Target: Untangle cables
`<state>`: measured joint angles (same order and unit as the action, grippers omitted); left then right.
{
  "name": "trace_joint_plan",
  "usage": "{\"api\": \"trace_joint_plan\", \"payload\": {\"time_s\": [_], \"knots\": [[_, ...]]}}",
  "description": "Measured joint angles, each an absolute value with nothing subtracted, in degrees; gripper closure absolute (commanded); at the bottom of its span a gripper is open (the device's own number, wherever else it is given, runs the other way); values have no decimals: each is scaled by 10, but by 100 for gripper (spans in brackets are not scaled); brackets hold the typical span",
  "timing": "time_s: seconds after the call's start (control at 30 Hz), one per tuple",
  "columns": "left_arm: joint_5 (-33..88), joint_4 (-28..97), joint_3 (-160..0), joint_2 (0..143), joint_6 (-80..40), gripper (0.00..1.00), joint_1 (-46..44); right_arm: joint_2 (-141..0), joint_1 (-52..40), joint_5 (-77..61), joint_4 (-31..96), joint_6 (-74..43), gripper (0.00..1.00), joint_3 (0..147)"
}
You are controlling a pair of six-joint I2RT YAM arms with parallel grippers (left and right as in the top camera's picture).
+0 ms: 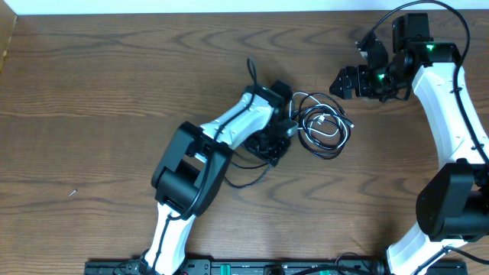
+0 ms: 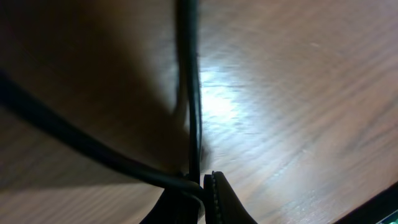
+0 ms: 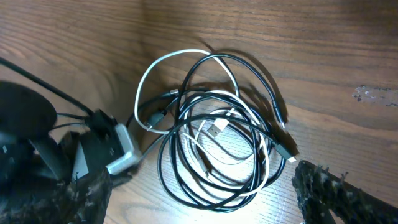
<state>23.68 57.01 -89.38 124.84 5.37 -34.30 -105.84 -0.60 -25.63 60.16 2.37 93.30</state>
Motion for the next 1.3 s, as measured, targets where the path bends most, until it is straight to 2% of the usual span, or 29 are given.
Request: {"api": "trace_joint_plan", "payload": {"time_s": [0.17,0.37,0.57,0.9,1.3], "knots": [[237,560,-900,1215,32,93,-302,-1058,-6,-259,597,24,10,933],[237,512,-912,1069,-6,92,-258,-1058,-6,-288,579,24,11,933],[237,478,-924,962,-28,93,-252,-1058,-22,-317,555,23,14,933],[237,418,-924,929,-74,93,-253,-1058,-101,-327,510,-29,17,933],[237,399,-924,915,-95,93,-248,-1065,-143,-206,488,-83,21,933]]}}
